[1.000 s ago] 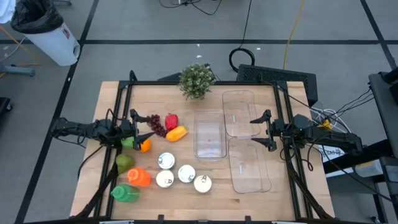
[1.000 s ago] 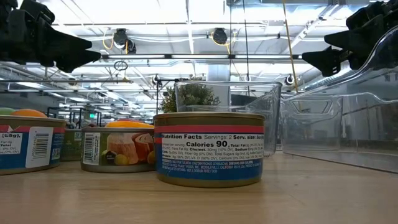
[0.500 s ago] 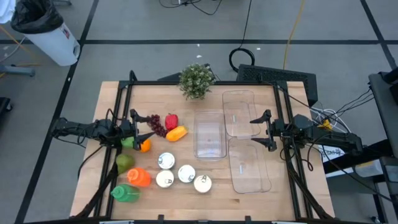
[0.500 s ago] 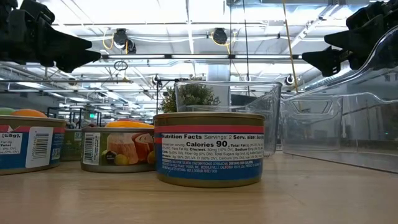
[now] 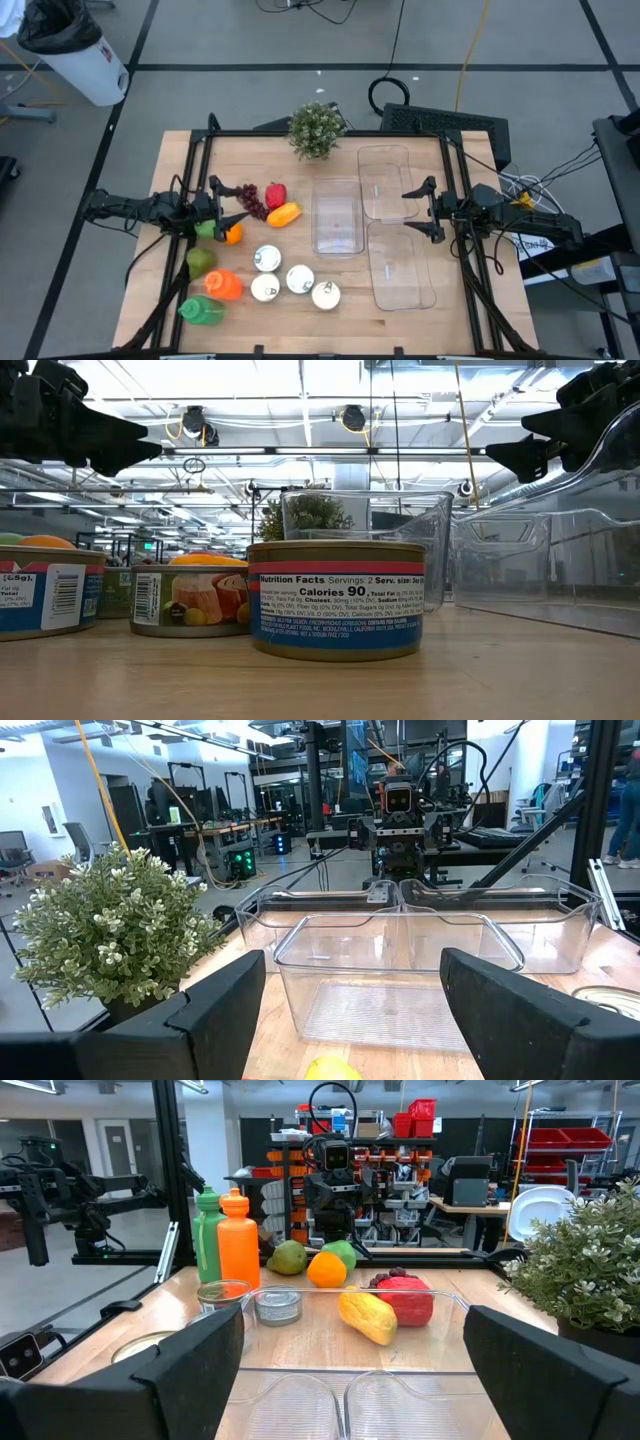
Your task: Pick & Place Food Item
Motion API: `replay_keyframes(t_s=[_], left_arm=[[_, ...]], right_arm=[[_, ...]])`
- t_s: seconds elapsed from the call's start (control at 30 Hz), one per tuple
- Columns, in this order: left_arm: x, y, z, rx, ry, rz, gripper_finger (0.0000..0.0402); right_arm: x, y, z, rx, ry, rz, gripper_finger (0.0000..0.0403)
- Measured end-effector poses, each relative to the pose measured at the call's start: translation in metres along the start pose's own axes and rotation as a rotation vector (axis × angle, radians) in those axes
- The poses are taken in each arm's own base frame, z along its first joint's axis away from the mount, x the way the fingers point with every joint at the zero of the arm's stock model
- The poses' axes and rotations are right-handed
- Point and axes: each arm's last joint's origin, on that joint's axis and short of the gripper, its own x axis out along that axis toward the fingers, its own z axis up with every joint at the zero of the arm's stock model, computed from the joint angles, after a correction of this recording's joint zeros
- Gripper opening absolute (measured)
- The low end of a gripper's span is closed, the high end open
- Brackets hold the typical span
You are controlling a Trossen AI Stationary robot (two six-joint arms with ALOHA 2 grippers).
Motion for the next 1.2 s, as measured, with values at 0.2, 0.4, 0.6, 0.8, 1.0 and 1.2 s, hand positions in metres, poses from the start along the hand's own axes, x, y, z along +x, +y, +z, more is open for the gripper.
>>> replay_keyframes(t_s=[0.2,0.4,0.6,0.8,1.0,1.2], left_arm=[[0.000,0.000,0.001,-0.004,-0.011,0.001,0.0306],[-0.001,0.002,0.016,-0.104,-0.161,0.004,0.0306],[-0.003,0.003,0.023,-0.280,-0.228,-0.011,0.0306],[-0.002,0.006,0.021,-0.417,-0.218,0.102,0.0306],[0.007,0.005,0.008,-0.589,-0.052,0.228,0.0306],[0.033,0.001,0.024,-0.520,0.228,0.434,0.0307]], right_arm=[[0.000,0.000,0.000,0.000,0.000,0.000,0.0359],[0.000,0.000,0.000,0.000,0.000,0.000,0.0359],[0.000,0.000,0.000,0.000,0.000,0.000,0.0359],[0.000,0.000,0.000,0.000,0.000,0.000,0.0359],[0.000,0.000,0.000,0.000,0.000,0.000,0.0359],[0.000,0.000,0.000,0.000,0.000,0.000,0.0359]])
